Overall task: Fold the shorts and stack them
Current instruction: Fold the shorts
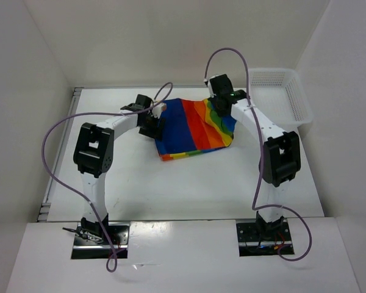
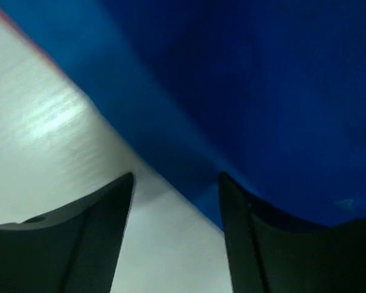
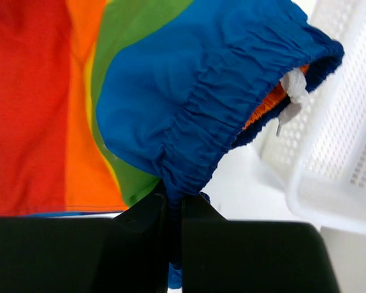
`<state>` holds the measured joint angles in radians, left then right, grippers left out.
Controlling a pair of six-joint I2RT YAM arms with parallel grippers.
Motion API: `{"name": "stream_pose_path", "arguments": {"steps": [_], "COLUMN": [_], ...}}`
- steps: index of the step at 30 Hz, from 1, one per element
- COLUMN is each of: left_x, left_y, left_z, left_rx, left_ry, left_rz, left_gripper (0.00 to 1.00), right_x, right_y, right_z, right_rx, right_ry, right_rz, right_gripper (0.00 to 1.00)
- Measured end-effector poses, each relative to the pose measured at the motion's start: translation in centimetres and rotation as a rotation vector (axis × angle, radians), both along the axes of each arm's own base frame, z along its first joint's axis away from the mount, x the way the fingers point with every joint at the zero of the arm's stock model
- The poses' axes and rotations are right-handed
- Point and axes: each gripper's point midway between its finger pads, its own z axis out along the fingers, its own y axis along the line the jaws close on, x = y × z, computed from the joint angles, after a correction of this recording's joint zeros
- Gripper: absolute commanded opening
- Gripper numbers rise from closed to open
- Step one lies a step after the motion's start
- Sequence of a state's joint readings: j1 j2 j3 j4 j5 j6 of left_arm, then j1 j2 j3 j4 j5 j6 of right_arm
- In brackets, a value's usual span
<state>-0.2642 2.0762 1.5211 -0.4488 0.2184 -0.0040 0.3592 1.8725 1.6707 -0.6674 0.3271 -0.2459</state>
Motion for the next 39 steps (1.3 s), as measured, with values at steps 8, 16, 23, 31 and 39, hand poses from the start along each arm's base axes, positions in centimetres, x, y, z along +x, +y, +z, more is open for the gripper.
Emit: {"name": "stream_pose_path", "arguments": {"steps": [8,16,23,31,39], "left_x": [1.8,2.1,2.3,2.4,2.8], "left_y": [-1.7,-1.1,1.5,4.6,11.4], "left_z": [-0.9,-0.9,-1.0,-0.5,0.0], "left_rx": [-0.062,-0.120,-0.200,-0.219,-0.170], "left_ry": [-0.003,0.029,0.069,0.086,0.087], "left_rz": [-0.033,-0.025,0.039,0.098,0.248], "left_gripper": [0.11,0.08,0.21,0.47,0.62], "right_x": [1.1,-1.2,-2.7,-4.0,-12.7], "right_y": [10.4,23.8,27.7,32.3,41.2], "right_z": [2.4,0.7,-3.5,-3.3,5.9], "right_rx": [0.074,0.204,0.227,0.330,0.521], "right_ry": [-0.096,-0.092,-0.024,0.016,0.005], "right_rz": [0.110,0.268,0.299,0.424,0.881], "right_gripper": [0.00,0.00,0.02,0.52,0.60]}}
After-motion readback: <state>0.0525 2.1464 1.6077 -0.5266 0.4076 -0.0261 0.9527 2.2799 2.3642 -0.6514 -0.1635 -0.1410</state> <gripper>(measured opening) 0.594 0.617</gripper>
